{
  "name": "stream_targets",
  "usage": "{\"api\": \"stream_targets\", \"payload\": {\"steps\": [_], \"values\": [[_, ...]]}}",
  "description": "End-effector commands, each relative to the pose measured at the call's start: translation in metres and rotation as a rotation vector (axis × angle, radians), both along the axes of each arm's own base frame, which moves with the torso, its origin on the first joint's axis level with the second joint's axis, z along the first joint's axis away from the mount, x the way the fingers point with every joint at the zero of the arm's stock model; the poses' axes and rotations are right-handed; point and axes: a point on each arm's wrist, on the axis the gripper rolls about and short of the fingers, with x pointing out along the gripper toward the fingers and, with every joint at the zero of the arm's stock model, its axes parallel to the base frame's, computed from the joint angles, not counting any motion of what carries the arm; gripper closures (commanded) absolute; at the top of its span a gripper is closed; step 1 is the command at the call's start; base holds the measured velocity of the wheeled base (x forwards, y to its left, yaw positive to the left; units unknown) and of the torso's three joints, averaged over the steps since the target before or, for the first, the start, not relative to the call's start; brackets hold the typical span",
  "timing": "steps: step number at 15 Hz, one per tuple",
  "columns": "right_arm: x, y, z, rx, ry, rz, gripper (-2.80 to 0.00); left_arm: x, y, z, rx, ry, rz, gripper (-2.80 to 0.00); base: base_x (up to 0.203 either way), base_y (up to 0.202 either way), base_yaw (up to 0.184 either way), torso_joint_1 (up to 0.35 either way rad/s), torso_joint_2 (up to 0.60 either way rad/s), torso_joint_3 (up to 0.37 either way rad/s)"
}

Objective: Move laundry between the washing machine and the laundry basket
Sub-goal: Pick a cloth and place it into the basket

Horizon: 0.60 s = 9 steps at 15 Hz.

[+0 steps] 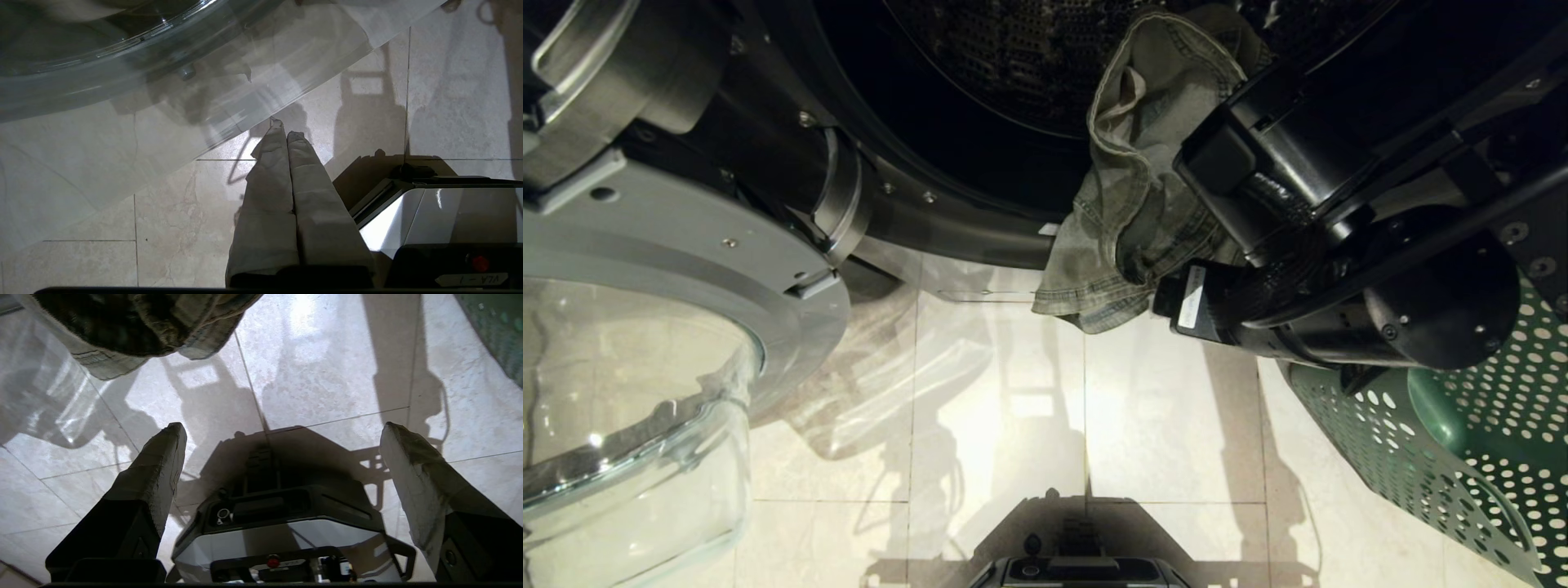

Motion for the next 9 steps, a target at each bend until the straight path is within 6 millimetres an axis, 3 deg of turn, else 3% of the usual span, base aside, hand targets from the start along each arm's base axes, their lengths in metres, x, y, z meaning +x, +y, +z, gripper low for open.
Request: {"api": "stream_targets", "payload": {"steps": [1,4,9], "values": [[0.008,0.012,-0.014,0.001,0.017,-0.017,-2.8,0.0,0.0,0.0,0.0,-0.001,0.0,0.0,0.0,0.0,0.0,0.0,0.0,0.0],[0.029,0.032,-0.036,0.03,0.001,-0.046,-2.8,0.0,0.0,0.0,0.0,-0.001,0.0,0.0,0.0,0.0,0.0,0.0,0.0,0.0],[0.063,0.04,-0.057,0.096,-0.023,-0.125,-2.8,0.0,0.0,0.0,0.0,-0.001,0.0,0.0,0.0,0.0,0.0,0.0,0.0,0.0]]}}
